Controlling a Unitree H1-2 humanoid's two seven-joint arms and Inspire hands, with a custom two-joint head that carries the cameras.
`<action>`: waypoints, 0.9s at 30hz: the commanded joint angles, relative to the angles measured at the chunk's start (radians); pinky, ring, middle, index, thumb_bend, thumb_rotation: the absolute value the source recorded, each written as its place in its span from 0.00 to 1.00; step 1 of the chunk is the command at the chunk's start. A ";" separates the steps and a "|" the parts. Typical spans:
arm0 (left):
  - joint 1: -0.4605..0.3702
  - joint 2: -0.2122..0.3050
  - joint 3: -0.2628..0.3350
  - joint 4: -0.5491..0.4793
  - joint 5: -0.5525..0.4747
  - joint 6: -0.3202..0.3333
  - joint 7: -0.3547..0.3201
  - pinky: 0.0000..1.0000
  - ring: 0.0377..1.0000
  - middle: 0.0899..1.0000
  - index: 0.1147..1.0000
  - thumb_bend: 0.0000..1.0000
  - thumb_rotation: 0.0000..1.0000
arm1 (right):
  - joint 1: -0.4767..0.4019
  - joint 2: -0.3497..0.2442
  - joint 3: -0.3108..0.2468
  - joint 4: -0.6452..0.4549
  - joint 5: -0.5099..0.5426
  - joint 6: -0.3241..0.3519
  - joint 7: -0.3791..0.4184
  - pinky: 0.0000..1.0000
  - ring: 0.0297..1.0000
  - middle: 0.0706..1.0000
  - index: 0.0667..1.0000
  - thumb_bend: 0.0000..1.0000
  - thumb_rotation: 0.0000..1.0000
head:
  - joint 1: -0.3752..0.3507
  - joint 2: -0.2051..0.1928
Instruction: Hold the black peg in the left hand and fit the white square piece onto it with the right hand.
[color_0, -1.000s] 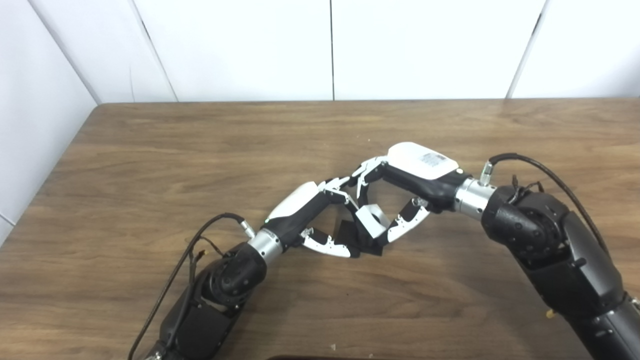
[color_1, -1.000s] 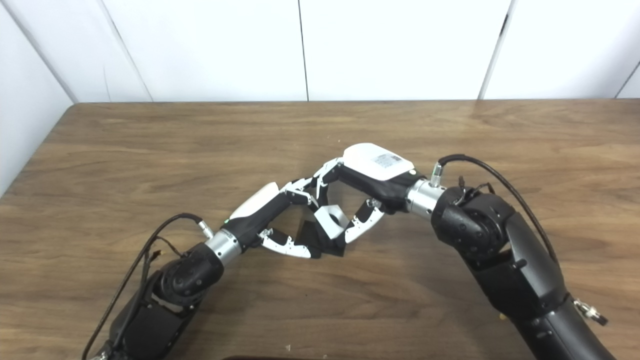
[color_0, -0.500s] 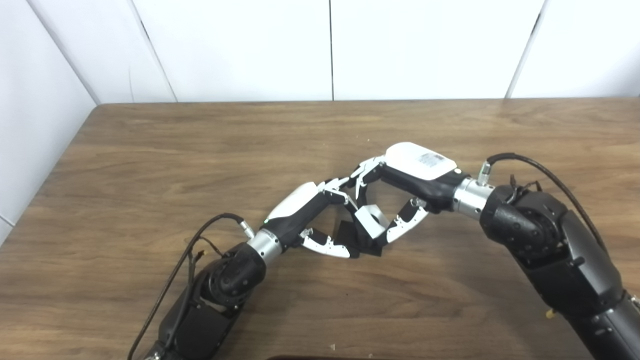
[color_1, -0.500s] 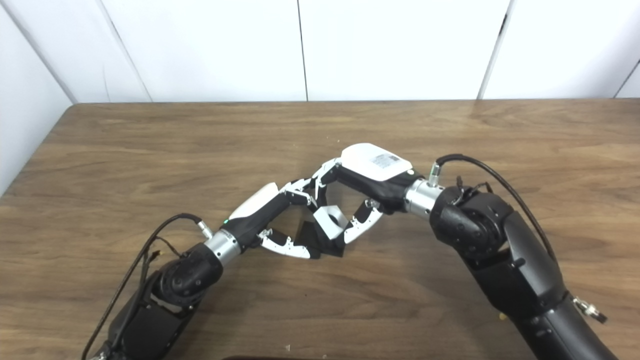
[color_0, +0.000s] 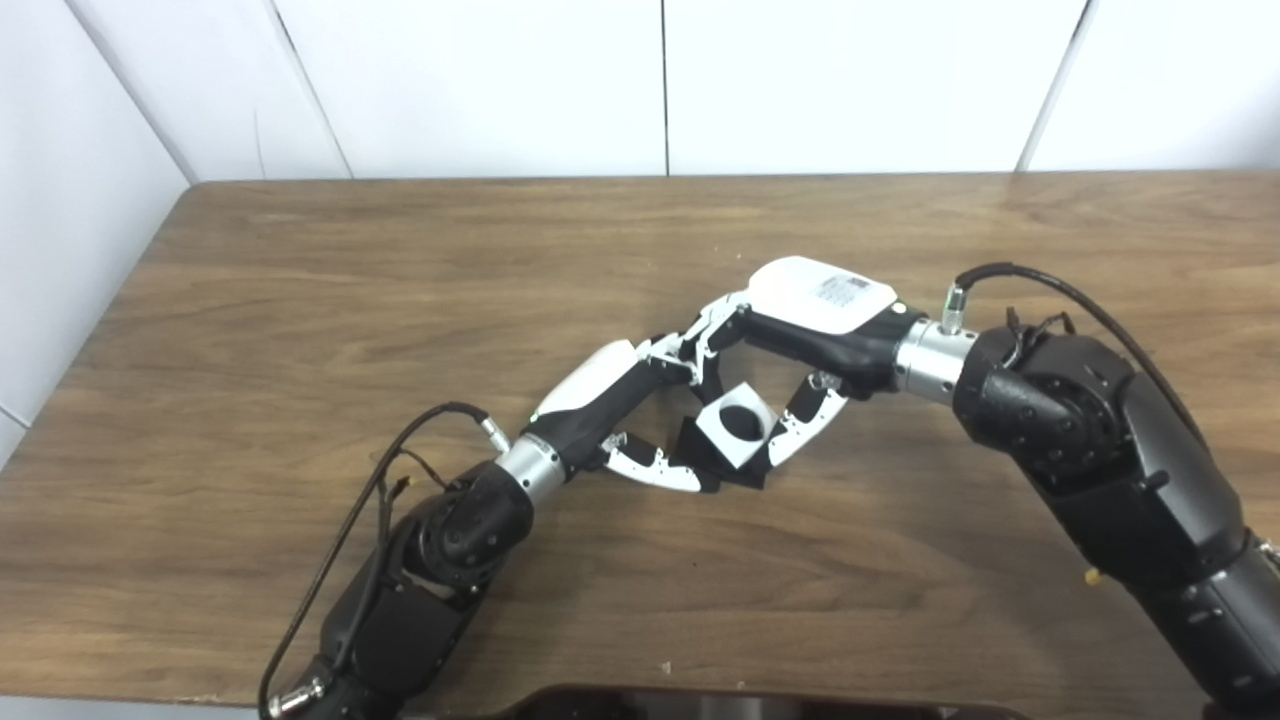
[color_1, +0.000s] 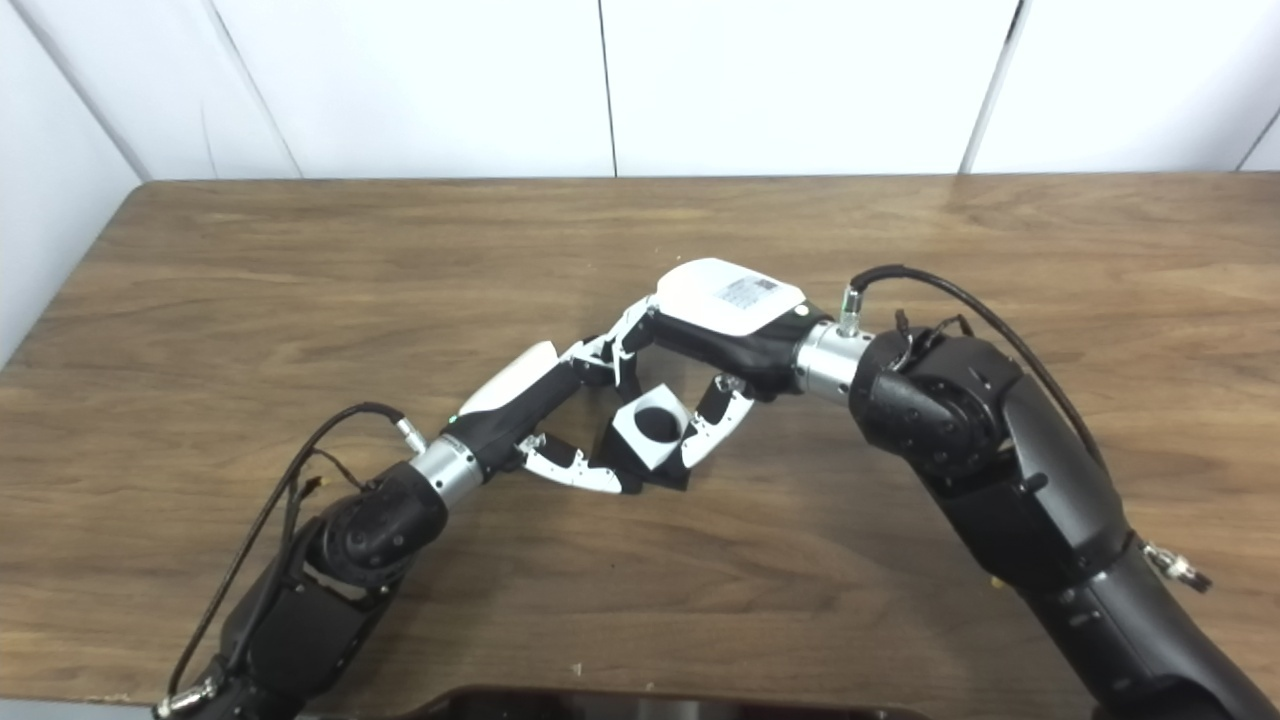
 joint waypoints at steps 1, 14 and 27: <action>0.026 0.014 -0.026 0.009 0.020 0.060 -0.062 1.00 1.00 0.97 0.42 0.52 0.08 | -0.030 -0.003 0.006 -0.033 -0.001 -0.031 0.008 0.81 0.83 0.76 0.45 0.51 0.14 | 0.000 0.001; 0.022 0.024 -0.025 0.006 0.017 0.062 -0.064 1.00 1.00 0.98 0.42 0.52 0.08 | -0.016 -0.010 0.013 -0.016 -0.015 -0.038 0.003 0.81 0.83 0.76 0.45 0.51 0.14 | 0.000 0.004; 0.027 0.028 -0.022 -0.010 0.013 0.073 -0.070 1.00 1.00 0.98 0.42 0.52 0.08 | -0.035 -0.035 0.040 -0.054 -0.057 0.100 0.147 0.89 0.90 0.85 0.81 0.83 0.57 | -0.003 0.007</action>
